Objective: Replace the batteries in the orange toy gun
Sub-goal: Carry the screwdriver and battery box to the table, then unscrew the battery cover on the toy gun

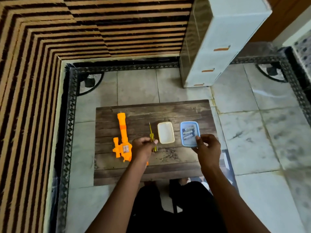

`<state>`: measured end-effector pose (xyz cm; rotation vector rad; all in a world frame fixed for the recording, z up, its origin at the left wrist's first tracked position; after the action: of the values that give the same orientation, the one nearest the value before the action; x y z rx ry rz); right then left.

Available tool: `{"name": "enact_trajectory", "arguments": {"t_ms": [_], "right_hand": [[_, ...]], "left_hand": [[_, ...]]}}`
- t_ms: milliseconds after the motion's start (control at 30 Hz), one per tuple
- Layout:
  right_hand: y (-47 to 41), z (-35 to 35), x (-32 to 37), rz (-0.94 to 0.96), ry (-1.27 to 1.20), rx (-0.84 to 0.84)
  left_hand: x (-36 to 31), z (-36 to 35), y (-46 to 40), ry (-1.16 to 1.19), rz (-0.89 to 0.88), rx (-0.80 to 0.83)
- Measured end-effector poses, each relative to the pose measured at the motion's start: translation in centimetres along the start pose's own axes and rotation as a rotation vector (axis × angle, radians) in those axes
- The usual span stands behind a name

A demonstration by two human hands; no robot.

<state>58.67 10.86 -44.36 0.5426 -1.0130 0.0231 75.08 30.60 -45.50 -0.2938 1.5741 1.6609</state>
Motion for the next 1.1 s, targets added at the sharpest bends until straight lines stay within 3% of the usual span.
{"name": "enact_trajectory", "arguments": {"t_ms": [200, 567, 867, 1100], "right_hand": [[-5.8, -2.9, -6.7, -0.063, 0.073, -0.108], [-17.5, -8.9, -19.5, 0.161, 0.124, -0.217], [-17.8, -9.7, -21.0, 0.323, 0.036, -0.365], [-13.4, -9.3, -20.3, 0.614, 0.074, -0.381]], "left_hand": [[5.6, -1.7, -8.7, -0.183, 0.026, -0.046], [15.4, -6.2, -22.0, -0.239, -0.141, -0.154], [15.9, -5.6, -22.1, -0.143, -0.341, -0.140], [15.4, -4.3, -18.2, -0.049, -0.688, -0.153]]}}
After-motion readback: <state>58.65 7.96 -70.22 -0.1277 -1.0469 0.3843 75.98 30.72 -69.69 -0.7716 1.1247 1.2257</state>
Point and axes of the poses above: each hand's wrist, its own y-axis away from the middle knuckle, its own z-axis out of the back of the hand, x = y × z, the point moved 5 cm from there along -y, towards the middle knuckle, and after that the axes turned 3 degrees about y, right-handed, at the moved point
